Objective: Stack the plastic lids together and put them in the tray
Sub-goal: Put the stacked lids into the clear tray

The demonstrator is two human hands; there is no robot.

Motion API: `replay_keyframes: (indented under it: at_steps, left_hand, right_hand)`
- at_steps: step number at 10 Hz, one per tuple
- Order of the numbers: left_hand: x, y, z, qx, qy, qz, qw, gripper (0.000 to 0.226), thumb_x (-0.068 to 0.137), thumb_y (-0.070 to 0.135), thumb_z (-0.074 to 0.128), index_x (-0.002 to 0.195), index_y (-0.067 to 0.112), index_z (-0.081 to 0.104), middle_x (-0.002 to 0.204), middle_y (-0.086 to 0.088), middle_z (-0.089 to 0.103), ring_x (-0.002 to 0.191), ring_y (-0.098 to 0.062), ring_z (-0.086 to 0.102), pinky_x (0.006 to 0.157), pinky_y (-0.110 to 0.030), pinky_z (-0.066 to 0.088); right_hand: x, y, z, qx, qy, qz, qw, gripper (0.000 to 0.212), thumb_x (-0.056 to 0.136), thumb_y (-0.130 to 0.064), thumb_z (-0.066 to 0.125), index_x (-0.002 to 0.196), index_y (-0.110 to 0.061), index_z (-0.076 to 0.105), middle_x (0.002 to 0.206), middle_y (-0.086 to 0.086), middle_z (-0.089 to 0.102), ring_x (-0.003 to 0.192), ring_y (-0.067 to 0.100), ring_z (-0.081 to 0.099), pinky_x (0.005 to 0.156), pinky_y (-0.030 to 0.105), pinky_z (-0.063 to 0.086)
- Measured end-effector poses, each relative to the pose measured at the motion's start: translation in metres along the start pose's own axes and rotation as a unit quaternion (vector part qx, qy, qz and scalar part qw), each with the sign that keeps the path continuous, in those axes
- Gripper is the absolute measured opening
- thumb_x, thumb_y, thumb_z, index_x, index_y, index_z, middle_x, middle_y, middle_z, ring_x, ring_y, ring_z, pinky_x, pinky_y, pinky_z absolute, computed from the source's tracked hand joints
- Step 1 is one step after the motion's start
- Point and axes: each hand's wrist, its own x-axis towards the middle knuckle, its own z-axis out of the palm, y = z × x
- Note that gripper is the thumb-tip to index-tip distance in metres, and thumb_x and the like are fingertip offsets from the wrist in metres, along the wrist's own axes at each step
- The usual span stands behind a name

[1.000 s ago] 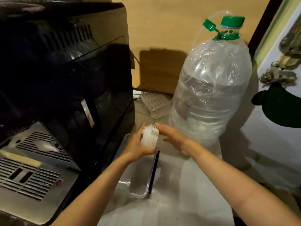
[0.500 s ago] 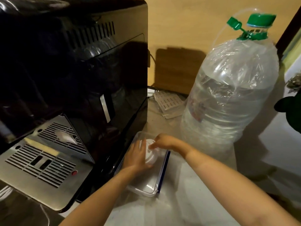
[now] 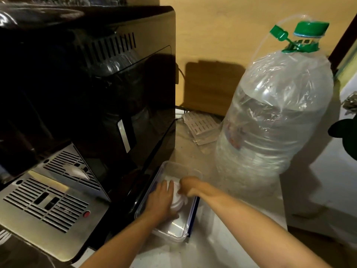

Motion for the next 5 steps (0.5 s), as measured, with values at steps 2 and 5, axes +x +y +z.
replay_keyframes:
  at_steps: [2,5]
  left_hand:
    - [0.001,-0.002,0.004,0.004,0.0,0.013,1.0,0.101,0.071,0.054,0.065,0.143,0.012,0.008,0.148,-0.013,0.023,0.131,-0.028,0.03,0.099,-0.038,0.041]
    - [0.011,0.004,-0.016,-0.076,0.011,-0.008,0.997,0.085,0.077,0.056,0.057,0.139,0.012,0.021,0.145,-0.01,0.029,0.133,-0.026,0.027,0.099,-0.037,0.039]
  right_hand:
    - [0.0,0.004,0.008,-0.01,0.035,-0.014,0.999,0.037,0.093,-0.023,0.051,0.126,-0.007,0.053,0.133,0.016,0.053,0.127,0.03,0.045,0.108,0.035,0.03]
    - [-0.025,0.004,0.005,-0.036,0.155,-0.008,0.987,0.036,0.094,-0.031,0.043,0.114,-0.004,0.058,0.121,0.019,0.06,0.116,0.033,0.051,0.107,0.038,0.026]
